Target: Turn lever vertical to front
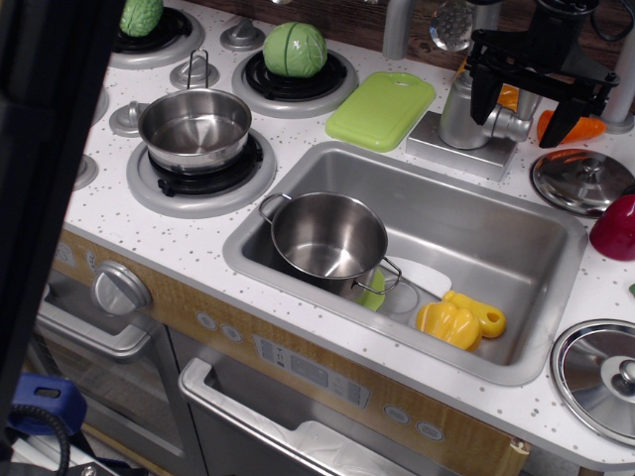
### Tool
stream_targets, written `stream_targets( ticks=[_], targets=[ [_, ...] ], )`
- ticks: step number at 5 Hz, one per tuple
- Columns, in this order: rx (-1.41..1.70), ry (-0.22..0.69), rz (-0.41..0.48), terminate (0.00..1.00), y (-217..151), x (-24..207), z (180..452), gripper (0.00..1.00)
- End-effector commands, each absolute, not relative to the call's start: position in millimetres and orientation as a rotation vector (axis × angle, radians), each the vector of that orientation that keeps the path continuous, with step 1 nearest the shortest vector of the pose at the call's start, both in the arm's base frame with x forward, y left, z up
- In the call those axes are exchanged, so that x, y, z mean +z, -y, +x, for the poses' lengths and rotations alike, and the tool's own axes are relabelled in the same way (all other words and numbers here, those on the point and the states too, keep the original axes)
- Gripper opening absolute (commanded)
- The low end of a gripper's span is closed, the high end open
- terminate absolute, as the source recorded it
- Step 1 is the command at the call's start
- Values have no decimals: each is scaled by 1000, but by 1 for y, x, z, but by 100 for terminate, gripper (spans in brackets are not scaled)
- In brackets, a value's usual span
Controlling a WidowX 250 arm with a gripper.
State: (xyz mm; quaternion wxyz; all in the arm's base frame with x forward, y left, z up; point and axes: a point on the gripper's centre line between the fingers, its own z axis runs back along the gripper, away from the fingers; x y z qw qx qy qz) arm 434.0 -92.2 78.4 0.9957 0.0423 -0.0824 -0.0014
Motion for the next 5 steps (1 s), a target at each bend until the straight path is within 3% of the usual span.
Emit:
stream_targets(
  ticks=[1,2,5],
  targets=[
    [-3,165,85,0,92,78,434,100],
    [9,185,114,0,94,92,442,100],
    [5,421,107,0,106,122,465,100]
  ],
)
